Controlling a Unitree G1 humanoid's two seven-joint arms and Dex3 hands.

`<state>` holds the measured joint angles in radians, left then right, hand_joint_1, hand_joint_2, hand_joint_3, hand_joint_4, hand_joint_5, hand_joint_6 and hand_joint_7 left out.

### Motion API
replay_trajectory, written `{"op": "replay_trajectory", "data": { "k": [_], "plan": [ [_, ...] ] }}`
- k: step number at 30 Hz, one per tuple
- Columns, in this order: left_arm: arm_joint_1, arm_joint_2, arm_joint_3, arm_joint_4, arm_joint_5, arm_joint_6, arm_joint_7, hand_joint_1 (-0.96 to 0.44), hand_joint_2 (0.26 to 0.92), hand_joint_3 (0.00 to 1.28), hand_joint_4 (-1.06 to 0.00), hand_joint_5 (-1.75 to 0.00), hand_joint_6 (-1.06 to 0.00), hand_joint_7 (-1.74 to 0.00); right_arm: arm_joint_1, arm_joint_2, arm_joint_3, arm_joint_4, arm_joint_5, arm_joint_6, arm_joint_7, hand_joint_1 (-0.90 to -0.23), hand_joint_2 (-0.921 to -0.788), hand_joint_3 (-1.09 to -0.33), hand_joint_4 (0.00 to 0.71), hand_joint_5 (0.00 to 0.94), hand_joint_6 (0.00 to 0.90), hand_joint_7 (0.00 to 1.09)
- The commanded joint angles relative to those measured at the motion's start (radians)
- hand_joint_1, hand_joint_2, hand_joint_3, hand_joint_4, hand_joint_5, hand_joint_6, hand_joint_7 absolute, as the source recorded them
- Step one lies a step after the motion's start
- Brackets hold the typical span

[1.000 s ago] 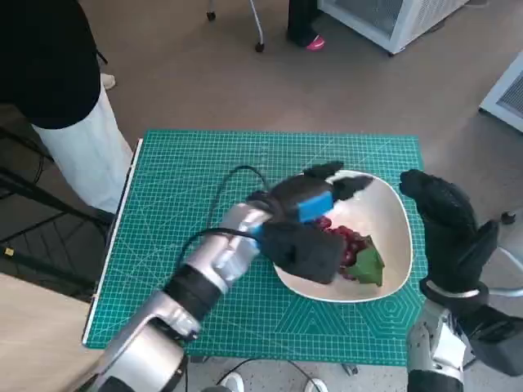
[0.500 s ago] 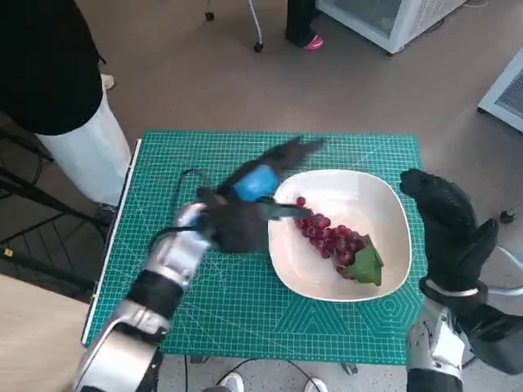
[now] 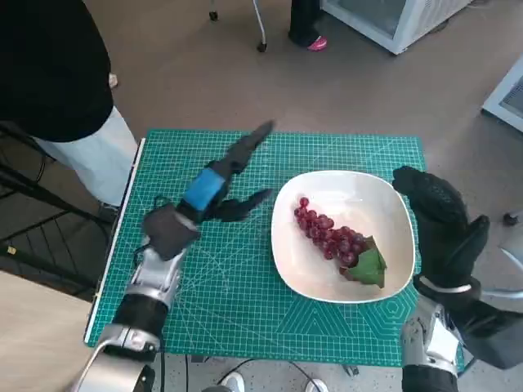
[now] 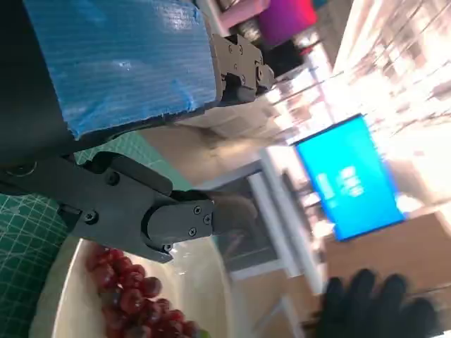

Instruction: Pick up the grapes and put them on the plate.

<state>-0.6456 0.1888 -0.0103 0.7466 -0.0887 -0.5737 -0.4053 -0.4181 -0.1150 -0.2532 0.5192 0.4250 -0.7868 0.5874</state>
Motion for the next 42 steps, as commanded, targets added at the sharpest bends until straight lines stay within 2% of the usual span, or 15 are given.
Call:
{"op": "replay_trajectory", "data": {
  "k": [1, 5, 10, 20, 28, 42],
  "plan": [
    [0.024, -0.009, 0.033, -0.040, -0.064, -0.018, -0.051, -0.67, 0.921, 0.62, -0.02, 0.00, -0.16, 0.00, 0.000, 0.002, 0.003, 0.020, -0.009, 0.000, -0.005, -0.443, -0.921, -0.538, 0.622, 0.001, 0.560, 0.00],
    [0.108, -0.012, 0.100, -0.128, -0.225, -0.011, -0.160, -0.69, 0.921, 0.62, -0.03, 0.00, -0.17, 0.00, -0.004, 0.003, 0.011, 0.021, -0.015, -0.001, -0.004, -0.440, -0.921, -0.537, 0.624, 0.001, 0.562, 0.00],
    [0.160, -0.018, 0.139, -0.204, -0.329, 0.021, -0.235, -0.69, 0.921, 0.62, -0.03, 0.00, -0.17, -0.01, -0.005, 0.005, 0.019, 0.019, -0.025, 0.000, -0.011, -0.438, -0.921, -0.534, 0.627, 0.002, 0.568, 0.00],
    [0.255, -0.047, 0.194, -0.348, -0.470, 0.091, -0.313, -0.65, 0.921, 0.52, -0.04, -0.01, -0.17, -0.01, -0.005, 0.003, 0.026, 0.016, -0.038, 0.005, -0.022, -0.442, -0.921, -0.537, 0.630, 0.003, 0.578, 0.01],
    [0.299, -0.075, 0.217, -0.402, -0.493, 0.102, -0.312, -0.56, 0.921, 0.41, -0.10, -0.03, -0.22, -0.03, -0.007, 0.002, 0.026, 0.017, -0.035, 0.014, -0.019, -0.440, -0.921, -0.543, 0.631, 0.002, 0.580, 0.01],
    [0.333, -0.101, 0.222, -0.413, -0.392, 0.039, -0.238, -0.41, 0.921, 0.33, -0.21, -0.04, -0.27, -0.05, -0.010, 0.004, 0.029, 0.021, -0.025, 0.009, -0.002, -0.438, -0.921, -0.549, 0.632, 0.002, 0.582, 0.01]
  ]
}}
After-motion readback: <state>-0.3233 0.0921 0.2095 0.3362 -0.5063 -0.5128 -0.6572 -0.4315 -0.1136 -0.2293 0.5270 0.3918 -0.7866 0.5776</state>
